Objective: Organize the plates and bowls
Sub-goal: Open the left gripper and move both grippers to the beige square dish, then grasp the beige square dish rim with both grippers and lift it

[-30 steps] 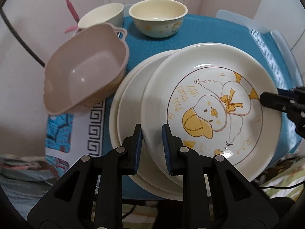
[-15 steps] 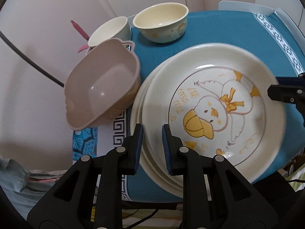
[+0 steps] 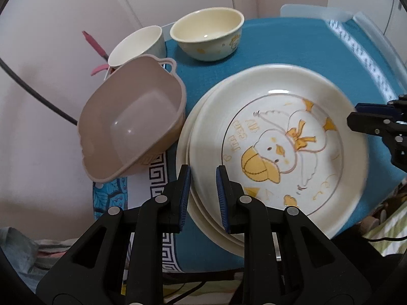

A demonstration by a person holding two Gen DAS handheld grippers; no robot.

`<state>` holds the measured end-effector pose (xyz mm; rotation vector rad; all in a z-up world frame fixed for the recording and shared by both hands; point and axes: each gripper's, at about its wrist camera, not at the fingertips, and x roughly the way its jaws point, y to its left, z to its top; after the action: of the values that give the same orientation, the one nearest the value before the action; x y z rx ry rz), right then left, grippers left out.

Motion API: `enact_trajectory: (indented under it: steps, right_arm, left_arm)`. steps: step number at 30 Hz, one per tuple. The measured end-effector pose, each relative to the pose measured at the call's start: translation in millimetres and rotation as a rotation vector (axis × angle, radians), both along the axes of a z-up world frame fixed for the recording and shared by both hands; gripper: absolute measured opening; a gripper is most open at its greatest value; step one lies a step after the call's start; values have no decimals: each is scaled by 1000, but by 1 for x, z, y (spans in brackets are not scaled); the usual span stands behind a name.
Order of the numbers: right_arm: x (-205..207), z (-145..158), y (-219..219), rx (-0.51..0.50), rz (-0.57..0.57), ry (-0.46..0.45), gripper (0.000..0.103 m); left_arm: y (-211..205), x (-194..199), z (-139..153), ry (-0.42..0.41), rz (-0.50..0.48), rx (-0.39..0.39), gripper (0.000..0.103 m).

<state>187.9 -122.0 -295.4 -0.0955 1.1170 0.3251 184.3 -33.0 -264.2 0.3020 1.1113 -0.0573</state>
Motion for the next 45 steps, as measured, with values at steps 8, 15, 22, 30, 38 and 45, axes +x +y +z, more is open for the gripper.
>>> enact_trajectory:
  steps: [8,15,22,30,38,45]
  right_arm:
    - [4,37,7,31,60,-59,16]
    - [30,80,15,138,173,-131,90]
    - [45,98,37,180,235,-178,101]
    - [56,100,93,122,320,-154,102]
    - [94,56,141,101,300,-17,102]
    - [115,9,157,74,270,101,72]
  left_arm:
    - [4,-4,66,-109,91,-102,19]
    - [29,-7,102,-156,266,-123,23]
    - [72,-19,122,-282,383,-151,103]
    - [133,-7,105,-213,467,-222,103]
    - [180,24,38,-46,506,-468,88]
    - [185,54,-11,62,471,-519,60]
